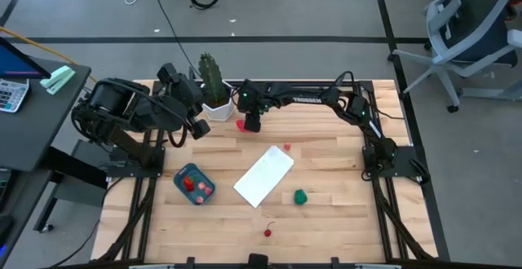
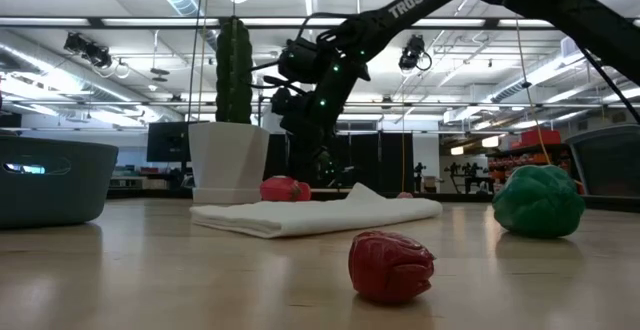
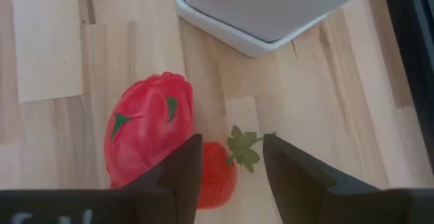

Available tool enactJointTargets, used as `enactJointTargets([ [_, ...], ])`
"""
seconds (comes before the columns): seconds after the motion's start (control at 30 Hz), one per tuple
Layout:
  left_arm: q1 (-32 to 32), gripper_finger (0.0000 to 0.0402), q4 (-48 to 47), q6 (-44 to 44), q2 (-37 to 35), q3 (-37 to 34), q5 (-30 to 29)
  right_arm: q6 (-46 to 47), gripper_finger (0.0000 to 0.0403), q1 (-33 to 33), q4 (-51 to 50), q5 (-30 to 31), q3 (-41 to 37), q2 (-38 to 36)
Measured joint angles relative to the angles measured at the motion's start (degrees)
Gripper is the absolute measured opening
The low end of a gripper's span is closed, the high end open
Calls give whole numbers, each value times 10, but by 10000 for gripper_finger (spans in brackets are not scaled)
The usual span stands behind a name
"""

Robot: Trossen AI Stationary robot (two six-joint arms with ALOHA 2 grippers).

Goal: Pick and placing Produce into tupperware
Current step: Put the strawberry into the blue bin

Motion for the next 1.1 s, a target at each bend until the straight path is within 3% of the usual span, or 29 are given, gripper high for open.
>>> enactJointTargets([
  [0.27, 0, 62, 0, -3, 0, 0, 0, -17, 151, 9, -5, 22, 0, 0],
  [0.7, 0, 56, 0, -4, 0, 0, 0, -52, 71, 18, 11, 47, 0, 0],
  [1.1, 0, 57, 0, -4, 0, 0, 0, -78, 41, 18, 4, 47, 0, 0],
])
